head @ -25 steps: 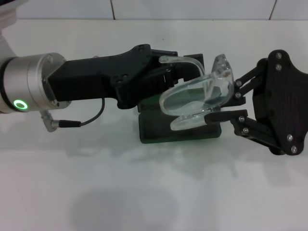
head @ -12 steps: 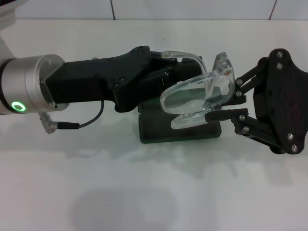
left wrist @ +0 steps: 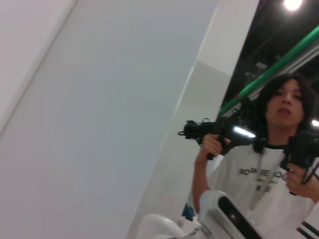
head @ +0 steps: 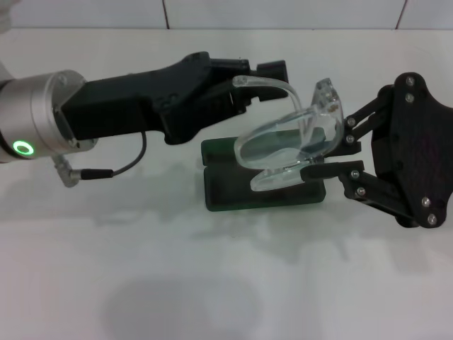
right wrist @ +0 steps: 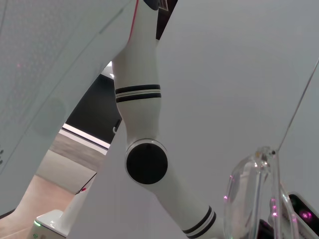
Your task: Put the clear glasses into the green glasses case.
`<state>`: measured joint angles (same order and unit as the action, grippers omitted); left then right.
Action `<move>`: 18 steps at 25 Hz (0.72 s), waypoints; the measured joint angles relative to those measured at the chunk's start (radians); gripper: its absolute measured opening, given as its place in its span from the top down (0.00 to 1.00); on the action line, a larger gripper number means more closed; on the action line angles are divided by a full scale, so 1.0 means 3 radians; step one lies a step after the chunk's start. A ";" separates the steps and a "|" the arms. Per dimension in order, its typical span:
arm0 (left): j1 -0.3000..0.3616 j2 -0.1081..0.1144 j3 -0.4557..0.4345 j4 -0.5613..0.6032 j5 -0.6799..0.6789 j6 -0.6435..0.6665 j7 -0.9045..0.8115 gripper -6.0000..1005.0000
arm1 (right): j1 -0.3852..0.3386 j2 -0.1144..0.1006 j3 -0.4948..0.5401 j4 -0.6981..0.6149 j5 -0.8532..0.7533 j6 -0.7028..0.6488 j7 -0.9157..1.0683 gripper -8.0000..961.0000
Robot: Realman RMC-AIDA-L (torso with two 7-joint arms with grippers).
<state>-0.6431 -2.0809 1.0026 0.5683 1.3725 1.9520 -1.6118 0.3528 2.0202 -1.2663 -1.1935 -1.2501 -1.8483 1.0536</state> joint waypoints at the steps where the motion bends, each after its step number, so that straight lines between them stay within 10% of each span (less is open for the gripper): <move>1: 0.0011 0.0005 -0.0016 0.0000 0.0001 -0.0019 0.0009 0.94 | 0.0000 0.0000 -0.0002 0.0000 0.0000 0.0000 -0.0002 0.93; 18: 0.0007 -0.0017 0.0128 0.0019 -0.0222 0.0085 -0.0034 0.94 | 0.0000 0.0000 -0.0007 0.0025 0.0000 0.0000 -0.0010 0.93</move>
<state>-0.6411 -2.0859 1.0410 0.5739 1.3061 1.9774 -1.6220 0.3527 2.0202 -1.2684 -1.1859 -1.2501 -1.8484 1.0507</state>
